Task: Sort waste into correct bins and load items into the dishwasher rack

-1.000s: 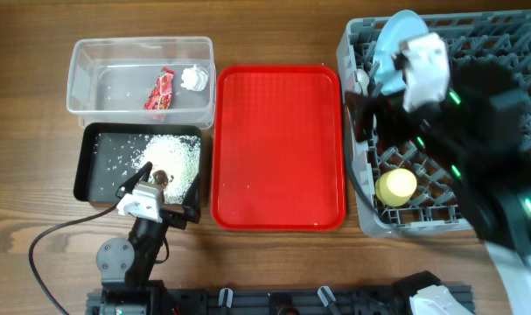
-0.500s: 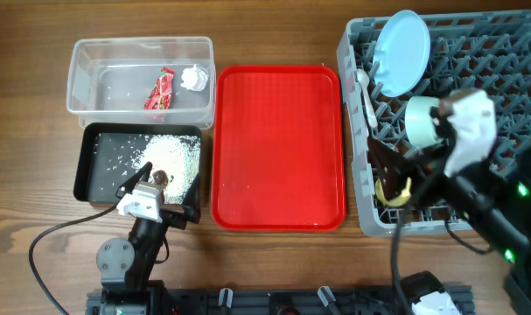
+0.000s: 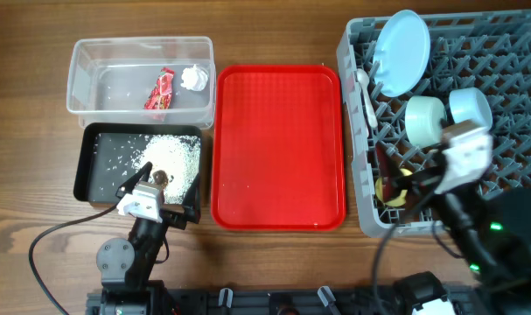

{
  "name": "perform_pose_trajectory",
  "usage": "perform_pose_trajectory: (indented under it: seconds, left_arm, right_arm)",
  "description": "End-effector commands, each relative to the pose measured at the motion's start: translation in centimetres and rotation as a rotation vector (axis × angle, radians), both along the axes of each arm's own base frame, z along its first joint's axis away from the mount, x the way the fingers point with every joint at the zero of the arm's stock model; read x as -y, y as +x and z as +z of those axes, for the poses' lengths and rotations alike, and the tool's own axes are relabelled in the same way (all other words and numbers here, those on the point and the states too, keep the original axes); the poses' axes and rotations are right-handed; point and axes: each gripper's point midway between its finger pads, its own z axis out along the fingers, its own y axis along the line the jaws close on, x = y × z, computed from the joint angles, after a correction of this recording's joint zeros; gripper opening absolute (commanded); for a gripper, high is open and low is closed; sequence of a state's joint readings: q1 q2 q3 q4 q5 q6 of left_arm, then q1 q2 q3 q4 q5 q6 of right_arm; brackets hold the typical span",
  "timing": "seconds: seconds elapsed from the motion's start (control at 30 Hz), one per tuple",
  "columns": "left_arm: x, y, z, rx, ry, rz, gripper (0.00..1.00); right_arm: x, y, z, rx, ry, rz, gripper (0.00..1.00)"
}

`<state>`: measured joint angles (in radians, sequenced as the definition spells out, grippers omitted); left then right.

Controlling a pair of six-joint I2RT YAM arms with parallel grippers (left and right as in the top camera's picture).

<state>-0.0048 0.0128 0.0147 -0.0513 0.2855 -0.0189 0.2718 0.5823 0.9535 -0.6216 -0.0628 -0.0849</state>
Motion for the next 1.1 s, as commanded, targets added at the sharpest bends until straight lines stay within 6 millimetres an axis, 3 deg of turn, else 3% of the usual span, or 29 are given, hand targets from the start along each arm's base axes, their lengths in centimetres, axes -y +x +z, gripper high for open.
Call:
perform_pose_trajectory:
  seconds: [0.0,0.4,0.57,0.73,0.8,1.07]
  left_arm:
    - [-0.1,0.0,-0.1,0.009,0.015,0.006,1.00]
    - [-0.1,0.0,-0.1,0.009,0.015,0.005,1.00]
    - [-0.1,0.0,-0.1,0.009,0.015,0.006,1.00]
    - [-0.1,0.0,-0.1,0.009,0.015,0.005,1.00]
    - [-0.1,0.0,-0.1,0.009,0.015,0.006,1.00]
    - [-0.1,0.0,-0.1,0.009,0.015,0.006,1.00]
  right_arm:
    - [-0.5,-0.3,-3.8,0.045,0.004,0.036,1.00]
    - [0.5,-1.2,-13.1,0.139,0.038,0.027,1.00]
    - [1.5,-0.7,-15.2,0.161,0.039,-0.012,1.00]
    - [1.5,0.3,-16.6,0.216,0.047,-0.015,1.00]
    - [1.5,0.6,-16.0,0.279,0.047,-0.019,1.00]
    - [1.7,0.6,-16.3,0.268,0.046,-0.030,1.00]
